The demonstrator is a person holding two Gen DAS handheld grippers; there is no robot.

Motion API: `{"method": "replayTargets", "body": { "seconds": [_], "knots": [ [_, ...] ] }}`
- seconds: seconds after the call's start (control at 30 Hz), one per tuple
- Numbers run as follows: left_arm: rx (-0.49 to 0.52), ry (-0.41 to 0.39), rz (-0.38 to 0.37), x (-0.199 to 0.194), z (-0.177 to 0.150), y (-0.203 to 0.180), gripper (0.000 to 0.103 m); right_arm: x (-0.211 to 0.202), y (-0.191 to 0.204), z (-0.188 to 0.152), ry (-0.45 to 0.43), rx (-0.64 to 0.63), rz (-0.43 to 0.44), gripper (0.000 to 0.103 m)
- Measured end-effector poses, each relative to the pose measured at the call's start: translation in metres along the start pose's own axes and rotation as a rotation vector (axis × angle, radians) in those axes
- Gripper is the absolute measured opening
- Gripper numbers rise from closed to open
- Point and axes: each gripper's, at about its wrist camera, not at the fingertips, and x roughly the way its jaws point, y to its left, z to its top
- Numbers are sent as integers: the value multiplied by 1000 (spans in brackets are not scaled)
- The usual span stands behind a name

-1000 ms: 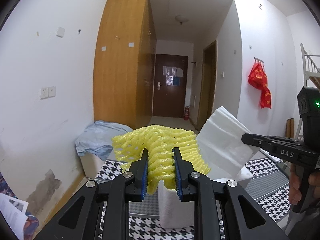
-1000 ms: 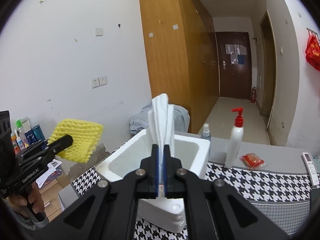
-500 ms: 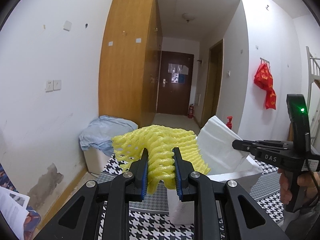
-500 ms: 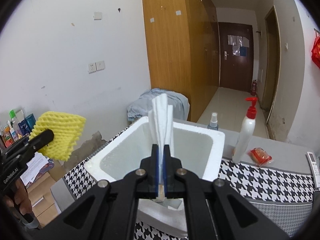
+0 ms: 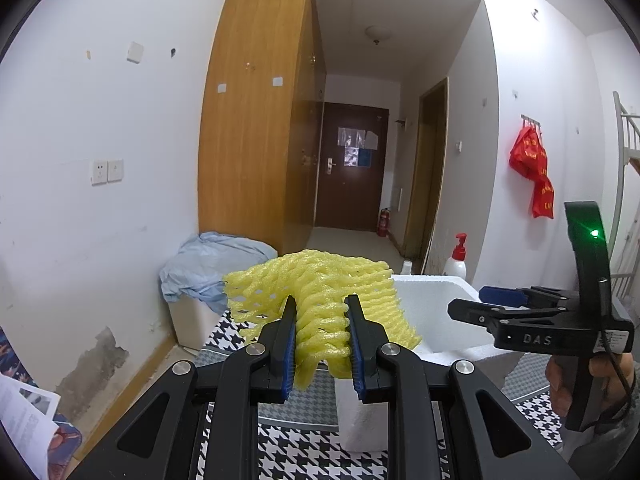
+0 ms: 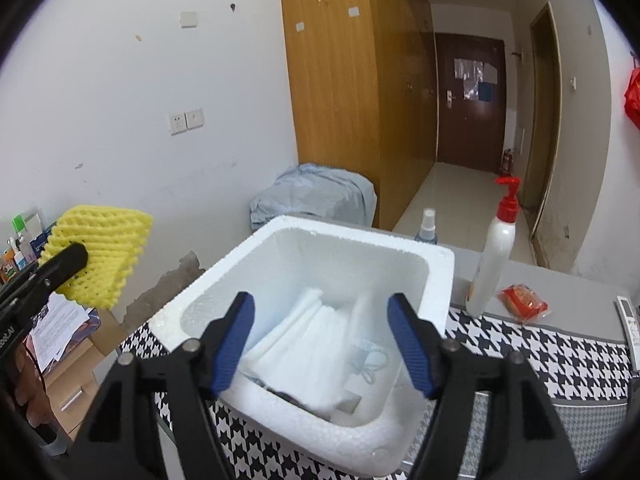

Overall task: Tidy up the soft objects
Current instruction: 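Lower the tissues into the box and open the right tool, then lower the yellow sponge into the box and open the left tool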

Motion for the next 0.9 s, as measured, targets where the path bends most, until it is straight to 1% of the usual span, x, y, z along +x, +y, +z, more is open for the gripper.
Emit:
{"method": "replayTargets", "body": {
  "seconds": [0.03,0.1,0.13,0.33,0.4,0.5,0.63,0.7,0.9],
  "knots": [
    [-1,1,-1,1,0,0,23,-1,0,0,-1,0,5,74],
    [-1,4,-1,2,0,0,23,-2,0,1,-4,0,5,82],
    [-1,4,-2,2,0,0,23,-3,0,1,-4,0,5,84],
    [7,4,-7,4,1,-2,23,-9,-2,2,-15,0,5,87],
    [10,5,-13,7,2,-3,23,-13,-3,1,-26,2,5,95],
    [19,8,-26,11,2,-5,23,-24,-9,1,-60,14,16,101],
    [29,13,-58,18,3,-12,23,-36,-18,-2,-85,17,-11,102],
    [28,13,-69,22,5,-14,23,-39,-23,-4,-87,19,-15,103],
    [50,23,-107,33,7,-30,23,-52,-39,-11,-87,45,-69,102]
  ]
}}
